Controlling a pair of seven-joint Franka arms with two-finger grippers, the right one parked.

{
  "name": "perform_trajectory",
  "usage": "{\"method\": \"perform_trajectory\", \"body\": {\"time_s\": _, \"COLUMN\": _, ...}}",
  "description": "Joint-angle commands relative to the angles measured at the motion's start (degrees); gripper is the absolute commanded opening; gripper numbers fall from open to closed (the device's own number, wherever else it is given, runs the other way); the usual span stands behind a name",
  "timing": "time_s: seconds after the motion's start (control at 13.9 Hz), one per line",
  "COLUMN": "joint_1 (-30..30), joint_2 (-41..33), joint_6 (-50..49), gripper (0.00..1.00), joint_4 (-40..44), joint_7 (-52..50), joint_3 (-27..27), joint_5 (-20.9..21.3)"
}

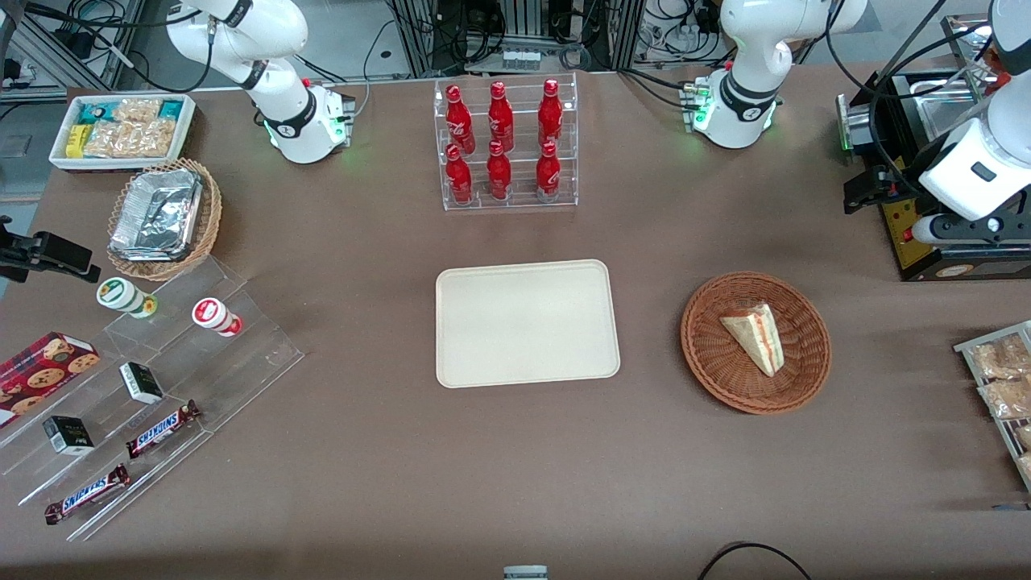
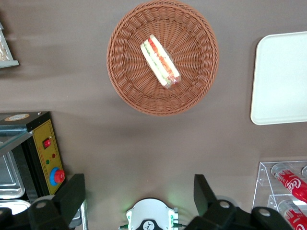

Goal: Place sandwich from basket to tray
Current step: 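Move the left gripper over the wrapped sandwich in the wicker basket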

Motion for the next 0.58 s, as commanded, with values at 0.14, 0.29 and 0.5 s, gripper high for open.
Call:
{"method": "perform_trajectory", "body": {"time_s": 0.14, "joint_1": 0.0, "joint_2": 0.8, "joint_6": 0.5, "gripper": 1.00, "joint_4": -0.1, "joint_7": 1.0, "joint_3": -0.4, "joint_5": -0.6}}
{"method": "perform_trajectory", "body": {"time_s": 0.29, "joint_1": -0.1, "joint_2": 2.0, "joint_6": 3.2, "gripper": 1.00, "joint_4": -2.2, "joint_7": 1.0, "joint_3": -0.9, "joint_5": -0.7}}
{"method": "perform_trajectory", "body": {"time_s": 0.5, "joint_1": -0.1, "joint_2": 2.1, "joint_6": 13.2, "gripper": 1.00, "joint_4": -11.3, "joint_7": 0.9, "joint_3": -1.1, "joint_5": -0.6}}
